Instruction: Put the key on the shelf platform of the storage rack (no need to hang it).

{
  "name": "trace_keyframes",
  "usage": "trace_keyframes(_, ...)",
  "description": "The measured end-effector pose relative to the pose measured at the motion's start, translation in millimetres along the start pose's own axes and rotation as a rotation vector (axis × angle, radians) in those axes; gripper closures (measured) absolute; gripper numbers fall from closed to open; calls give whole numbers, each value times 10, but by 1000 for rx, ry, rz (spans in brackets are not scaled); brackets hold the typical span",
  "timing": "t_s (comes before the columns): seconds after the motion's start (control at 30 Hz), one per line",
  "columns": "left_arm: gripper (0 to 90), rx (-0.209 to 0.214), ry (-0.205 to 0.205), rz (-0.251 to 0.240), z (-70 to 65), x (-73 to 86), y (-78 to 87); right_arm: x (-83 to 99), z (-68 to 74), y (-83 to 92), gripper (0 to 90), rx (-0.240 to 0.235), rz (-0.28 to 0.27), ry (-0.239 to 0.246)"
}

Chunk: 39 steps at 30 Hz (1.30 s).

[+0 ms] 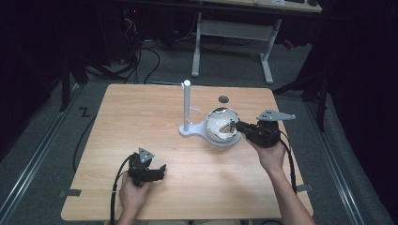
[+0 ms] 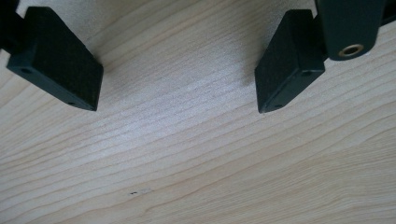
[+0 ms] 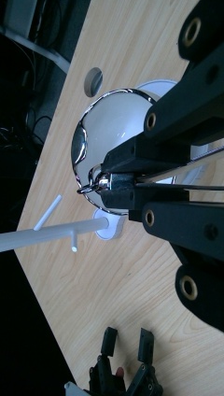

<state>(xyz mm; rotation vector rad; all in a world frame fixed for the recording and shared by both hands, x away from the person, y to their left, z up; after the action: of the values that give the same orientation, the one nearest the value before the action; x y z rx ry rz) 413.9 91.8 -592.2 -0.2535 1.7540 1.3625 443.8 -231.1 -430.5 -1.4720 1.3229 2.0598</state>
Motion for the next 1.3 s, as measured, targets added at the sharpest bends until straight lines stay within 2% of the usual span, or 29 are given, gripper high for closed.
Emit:
trace_keyframes(0.83,158,-1,1,0,0,-2,-2,133,-158,-408,823,3,95,-51)
trace_keyframes(1.1,158,-1,2,-1,0,-3,-3,84,-174,-515,823,19,108,-34)
trace_keyframes(1.3,158,-1,2,0,0,-2,-2,89,-168,-594,823,21,117,-39)
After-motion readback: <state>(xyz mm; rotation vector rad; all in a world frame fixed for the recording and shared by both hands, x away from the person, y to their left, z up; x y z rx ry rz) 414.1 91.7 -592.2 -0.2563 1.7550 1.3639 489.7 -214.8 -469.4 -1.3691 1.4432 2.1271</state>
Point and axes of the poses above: each handheld gripper's, and its own axes: y roughly backward along the jaws, x roughly out of its underside, z roughly to its left, the point moved 8 cm from there along -y, roughly forward along the jaws
